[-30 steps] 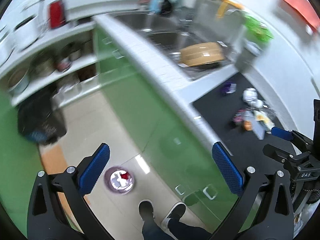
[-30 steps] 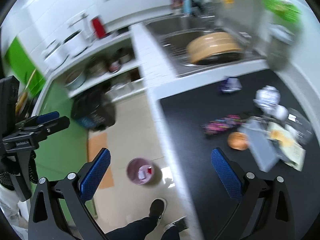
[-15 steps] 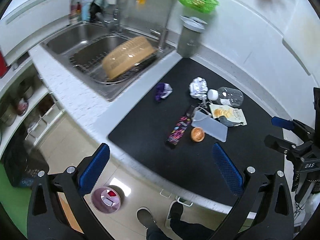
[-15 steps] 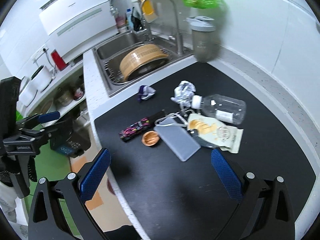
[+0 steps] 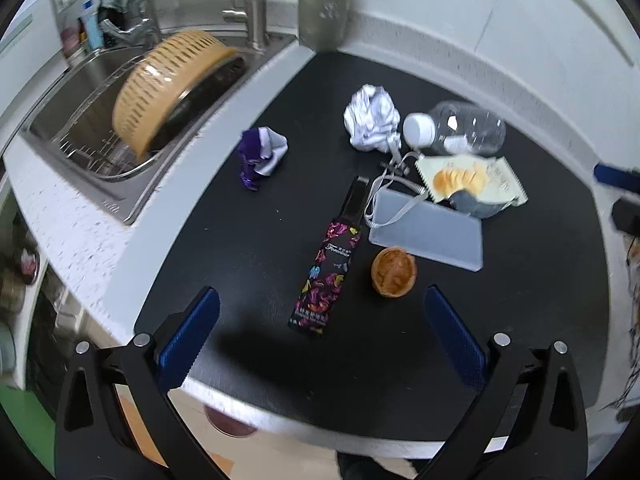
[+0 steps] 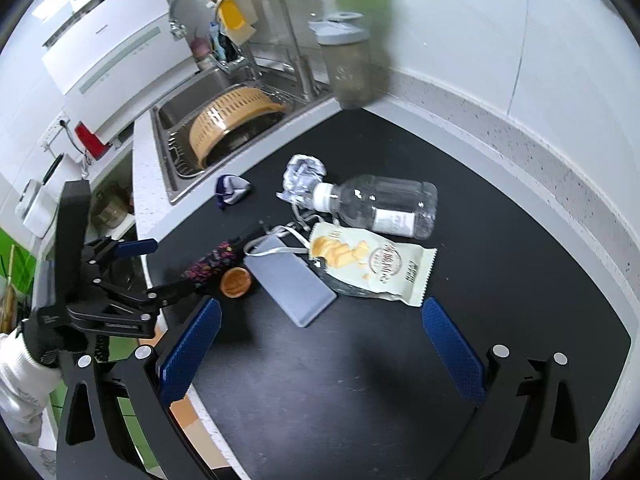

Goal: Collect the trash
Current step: 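Move both tools back over the counter, then grasp the patterned spray bottle with the left tool while the right tool grasps the water bottle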

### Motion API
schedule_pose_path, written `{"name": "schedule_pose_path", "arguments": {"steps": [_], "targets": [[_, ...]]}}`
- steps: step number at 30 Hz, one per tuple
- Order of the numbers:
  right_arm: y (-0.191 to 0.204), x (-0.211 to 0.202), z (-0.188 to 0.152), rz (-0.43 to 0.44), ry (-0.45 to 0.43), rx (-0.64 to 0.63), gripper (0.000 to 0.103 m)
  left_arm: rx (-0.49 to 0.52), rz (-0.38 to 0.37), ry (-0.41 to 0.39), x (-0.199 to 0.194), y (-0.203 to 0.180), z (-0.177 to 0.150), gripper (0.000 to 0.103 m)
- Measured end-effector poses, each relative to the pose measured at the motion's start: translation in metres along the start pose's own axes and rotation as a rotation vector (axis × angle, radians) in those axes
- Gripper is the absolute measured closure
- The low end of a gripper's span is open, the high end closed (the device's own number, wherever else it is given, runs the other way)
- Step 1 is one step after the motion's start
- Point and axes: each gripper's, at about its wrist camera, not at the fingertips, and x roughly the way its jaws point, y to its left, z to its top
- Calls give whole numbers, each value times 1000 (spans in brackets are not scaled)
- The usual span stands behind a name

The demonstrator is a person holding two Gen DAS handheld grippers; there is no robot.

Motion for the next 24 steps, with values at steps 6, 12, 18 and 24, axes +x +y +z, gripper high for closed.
{"name": "schedule_pose_path", "arguments": {"steps": [6, 12, 18, 24], "targets": [[-11, 11, 3, -1, 25, 19, 6, 79, 34, 56, 30, 7, 1, 27], [-13, 21, 10, -1, 41, 19, 6, 100, 36, 54, 40, 12, 2, 54], [-12, 32, 15, -3, 59, 12, 6, 89, 34, 67, 39, 14, 9, 80], [-22, 47, 20, -26, 78, 10, 6, 31, 14, 84, 31, 20, 16, 81]]}}
